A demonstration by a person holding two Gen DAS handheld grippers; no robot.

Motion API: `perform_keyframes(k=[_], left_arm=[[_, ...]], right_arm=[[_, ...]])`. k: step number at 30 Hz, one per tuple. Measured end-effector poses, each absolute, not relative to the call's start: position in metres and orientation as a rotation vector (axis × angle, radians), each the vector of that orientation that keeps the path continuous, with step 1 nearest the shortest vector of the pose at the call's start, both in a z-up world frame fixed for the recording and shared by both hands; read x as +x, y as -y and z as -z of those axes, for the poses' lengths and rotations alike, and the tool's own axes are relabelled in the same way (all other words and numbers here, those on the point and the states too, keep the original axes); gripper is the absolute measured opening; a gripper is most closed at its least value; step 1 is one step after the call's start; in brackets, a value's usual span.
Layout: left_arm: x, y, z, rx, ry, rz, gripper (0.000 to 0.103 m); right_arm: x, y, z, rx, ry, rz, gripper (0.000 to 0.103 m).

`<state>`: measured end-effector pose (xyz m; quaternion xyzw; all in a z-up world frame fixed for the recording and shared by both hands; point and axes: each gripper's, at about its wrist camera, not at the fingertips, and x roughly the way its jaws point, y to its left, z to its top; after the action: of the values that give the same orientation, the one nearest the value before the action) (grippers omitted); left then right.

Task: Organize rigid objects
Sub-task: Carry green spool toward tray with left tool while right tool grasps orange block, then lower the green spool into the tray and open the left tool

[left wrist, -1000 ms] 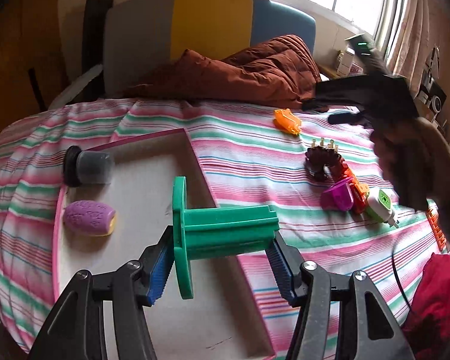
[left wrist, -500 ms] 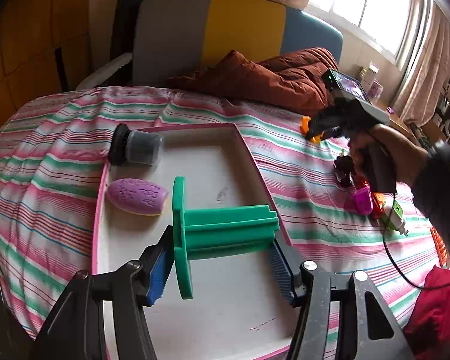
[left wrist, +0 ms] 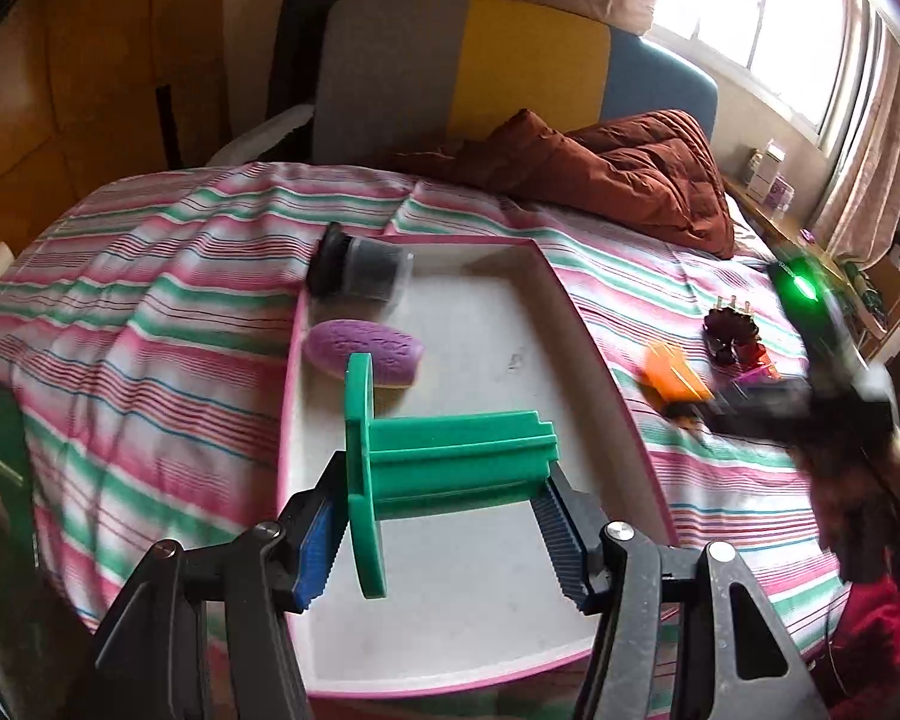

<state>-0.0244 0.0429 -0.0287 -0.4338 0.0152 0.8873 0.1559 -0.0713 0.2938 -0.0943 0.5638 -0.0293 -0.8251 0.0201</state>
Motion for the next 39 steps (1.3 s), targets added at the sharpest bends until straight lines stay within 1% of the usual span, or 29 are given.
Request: perform_keyframes(k=[4, 9, 11, 16, 19, 28, 35, 39], left_arm=[[-0.023, -0.042, 0.026, -1.237, -0.05, -2.547, 0.06], [-0.017, -0.053, 0.02, -1.215, -0.11, -2.552, 0.06], [-0.015, -0.059, 0.018, -1.206, -0.147, -2.554, 0.06], [-0.013, -0.072, 0.014, -1.184, -0.203, -2.568, 0.06], [-0.015, -0.08, 0.016, -1.19, -0.222, -2.569, 0.06], [-0.029, -0.098, 0.024, -1.183, -0.259, -2.534, 0.06], [-0.055, -0.079, 0.042, -1.289, -0.092, -2.43, 0.06], [-0.081, -0.067, 0.041, -1.322, -0.013, -2.414, 0.06]], right_arm=[[-0.028, -0.294, 0.094, 1.681, 0.054, 2.596, 0.025], [0.0, -0.292, 0.098, 1.545, 0.126, 2.648, 0.025], [0.003, -0.295, 0.101, 1.51, 0.148, 2.66, 0.025], [0.018, -0.296, 0.101, 1.437, 0.128, 2.685, 0.025], [0.003, -0.299, 0.107, 1.441, 0.143, 2.683, 0.025], [0.003, -0.295, 0.105, 1.45, 0.098, 2.689, 0.025], [0.002, -0.295, 0.105, 1.436, 0.106, 2.693, 0.025], [0.001, -0.295, 0.105, 1.435, 0.102, 2.692, 0.025]])
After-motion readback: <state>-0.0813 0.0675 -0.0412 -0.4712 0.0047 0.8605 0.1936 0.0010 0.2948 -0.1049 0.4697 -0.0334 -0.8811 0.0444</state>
